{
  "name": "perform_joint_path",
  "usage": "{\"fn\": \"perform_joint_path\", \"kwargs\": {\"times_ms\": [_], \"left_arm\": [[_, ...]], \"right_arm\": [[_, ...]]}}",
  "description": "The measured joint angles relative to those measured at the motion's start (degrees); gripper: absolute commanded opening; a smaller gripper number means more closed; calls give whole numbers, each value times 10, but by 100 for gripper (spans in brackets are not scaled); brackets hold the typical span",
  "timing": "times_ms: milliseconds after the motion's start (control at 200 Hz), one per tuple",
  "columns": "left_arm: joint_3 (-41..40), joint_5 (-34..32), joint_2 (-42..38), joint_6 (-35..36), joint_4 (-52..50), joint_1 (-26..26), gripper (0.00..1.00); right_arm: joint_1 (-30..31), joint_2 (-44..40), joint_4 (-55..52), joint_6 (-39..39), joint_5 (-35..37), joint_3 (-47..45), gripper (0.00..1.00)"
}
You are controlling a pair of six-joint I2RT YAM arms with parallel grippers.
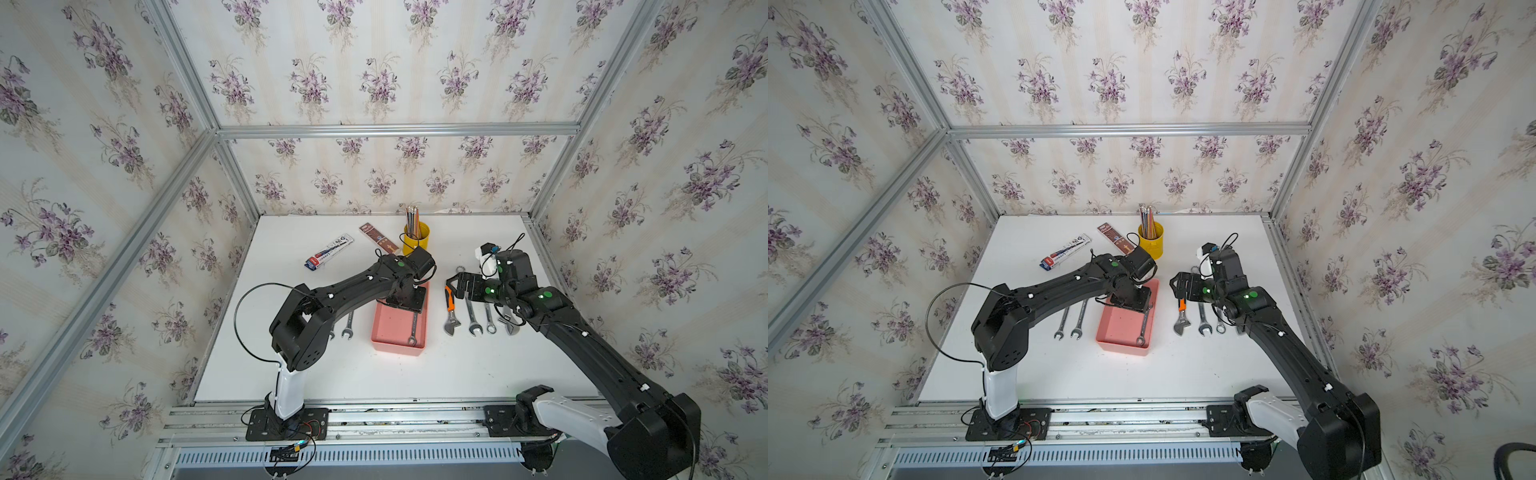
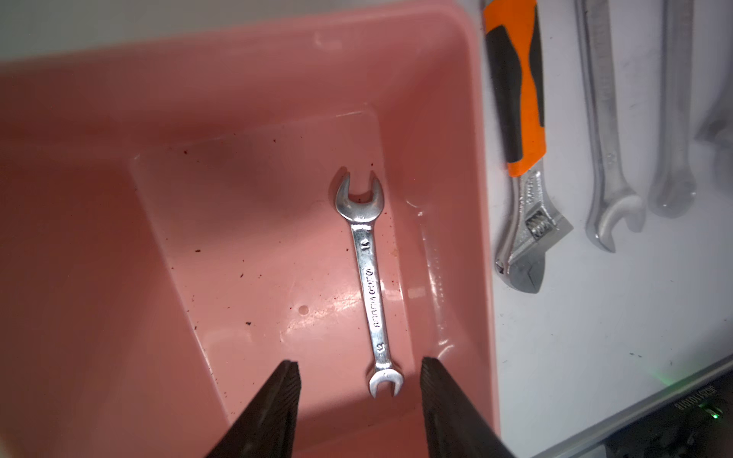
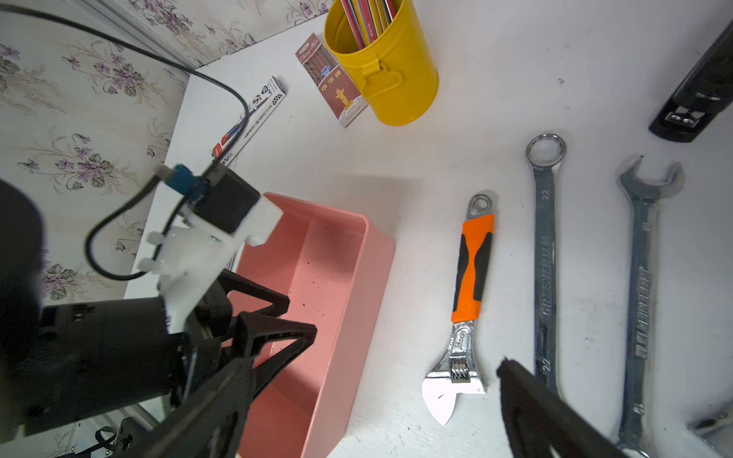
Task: Take out the wrench from the storage box
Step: Pick up the wrench from the storage box.
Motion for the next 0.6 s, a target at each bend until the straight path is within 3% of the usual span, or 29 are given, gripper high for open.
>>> {"fn": "perform_joint_path", "kwargs": {"times_ms": [599], "left_arm": [[-72, -15, 17, -48, 59, -32, 55]], "right_arm": [[-7, 3, -3, 0, -1, -7, 100]]}}
